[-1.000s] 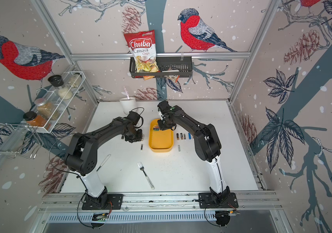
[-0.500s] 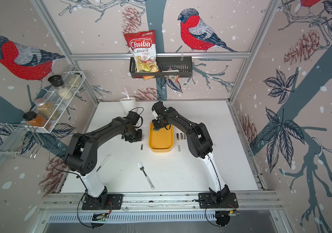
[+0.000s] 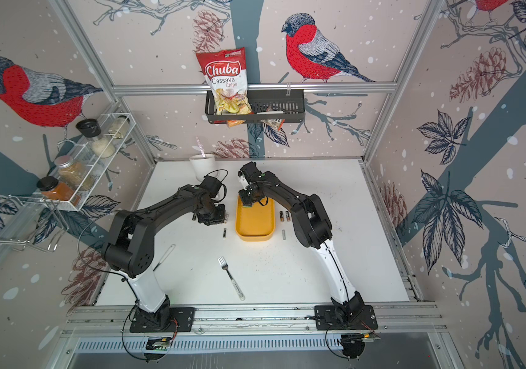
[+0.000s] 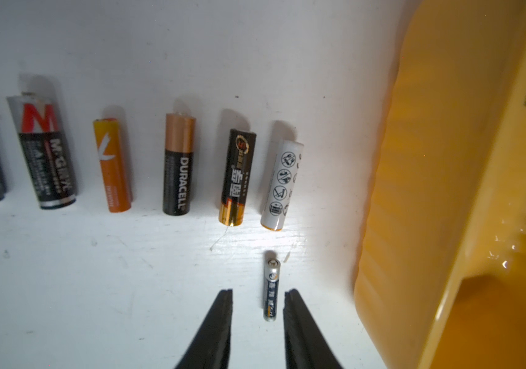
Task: Take the batteries out of the storage box
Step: Pick up the battery from the storage box.
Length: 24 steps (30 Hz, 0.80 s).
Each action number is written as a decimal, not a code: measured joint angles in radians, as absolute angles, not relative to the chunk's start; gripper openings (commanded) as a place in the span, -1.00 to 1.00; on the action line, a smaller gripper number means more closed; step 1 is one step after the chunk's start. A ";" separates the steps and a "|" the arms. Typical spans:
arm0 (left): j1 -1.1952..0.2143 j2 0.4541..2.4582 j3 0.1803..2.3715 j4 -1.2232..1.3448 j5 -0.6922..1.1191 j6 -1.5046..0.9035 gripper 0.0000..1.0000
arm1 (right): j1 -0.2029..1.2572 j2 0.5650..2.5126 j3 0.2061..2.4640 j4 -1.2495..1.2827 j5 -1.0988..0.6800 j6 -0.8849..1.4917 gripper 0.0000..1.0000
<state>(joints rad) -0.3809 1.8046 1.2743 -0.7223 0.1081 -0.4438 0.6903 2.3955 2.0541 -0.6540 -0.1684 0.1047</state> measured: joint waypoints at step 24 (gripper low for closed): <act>-0.381 1.805 1.274 -0.722 0.108 -0.444 -0.35 | 0.680 2.392 1.971 -0.625 -0.166 0.102 -0.42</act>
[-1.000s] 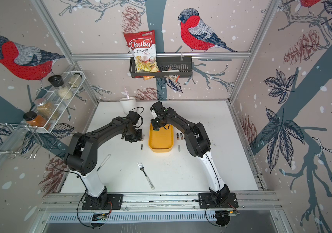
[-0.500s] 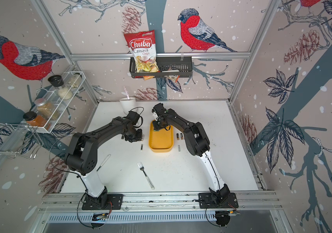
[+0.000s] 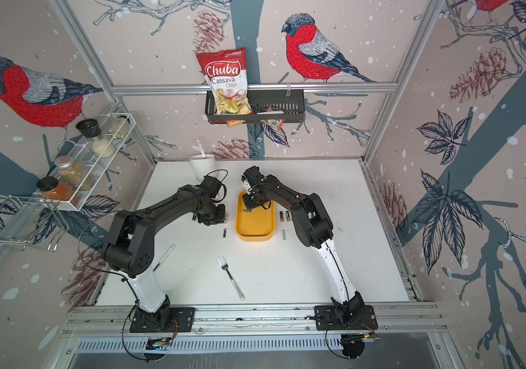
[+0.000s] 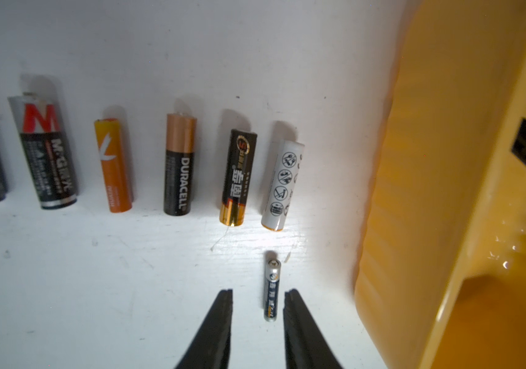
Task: Take the batteries out of the storage box
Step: Pick up the battery from the storage box.
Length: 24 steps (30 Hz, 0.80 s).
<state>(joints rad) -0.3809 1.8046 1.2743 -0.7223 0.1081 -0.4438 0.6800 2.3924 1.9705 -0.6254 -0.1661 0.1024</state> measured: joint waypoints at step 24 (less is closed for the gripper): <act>-0.373 1.778 1.272 -0.730 0.103 -0.437 -0.36 | 0.736 2.392 1.971 -0.635 0.040 0.079 -0.63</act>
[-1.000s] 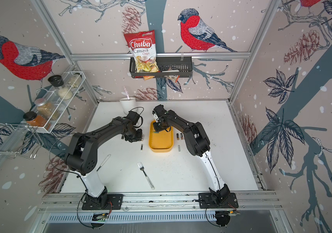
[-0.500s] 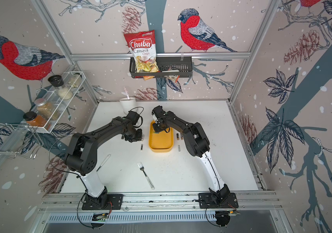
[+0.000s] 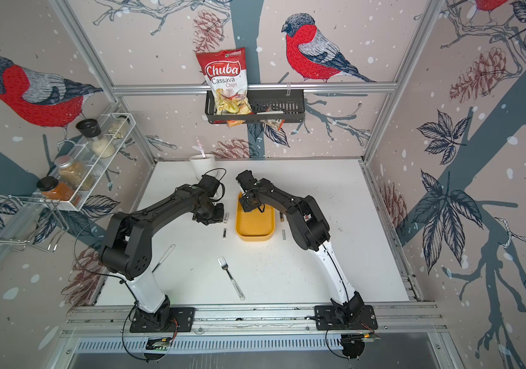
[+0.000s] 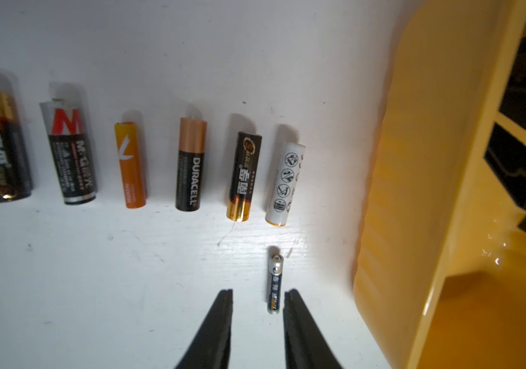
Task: Take the batteries out of the storage box
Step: Pick up the battery from the storage box.
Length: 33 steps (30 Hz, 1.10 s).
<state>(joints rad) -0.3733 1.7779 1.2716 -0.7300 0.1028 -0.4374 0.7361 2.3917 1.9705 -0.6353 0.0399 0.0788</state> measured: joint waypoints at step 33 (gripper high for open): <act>-0.358 1.777 1.288 -0.750 0.103 -0.419 -0.36 | 0.665 2.090 1.743 -0.742 -0.055 0.191 -0.63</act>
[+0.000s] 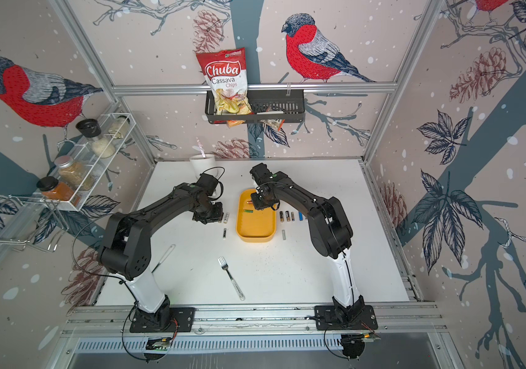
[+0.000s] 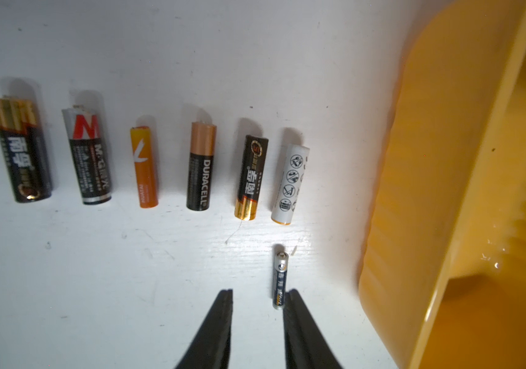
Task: Take the batteries out of the storage box
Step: Pick up the battery from the storage box, then place the battery at the center of the board.
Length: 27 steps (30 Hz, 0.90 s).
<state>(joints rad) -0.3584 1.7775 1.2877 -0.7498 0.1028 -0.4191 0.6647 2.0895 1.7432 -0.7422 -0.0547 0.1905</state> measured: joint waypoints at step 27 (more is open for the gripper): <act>-0.356 1.813 1.352 -0.746 0.132 -0.392 -0.36 | 0.524 1.689 1.252 -0.724 0.022 0.287 -0.61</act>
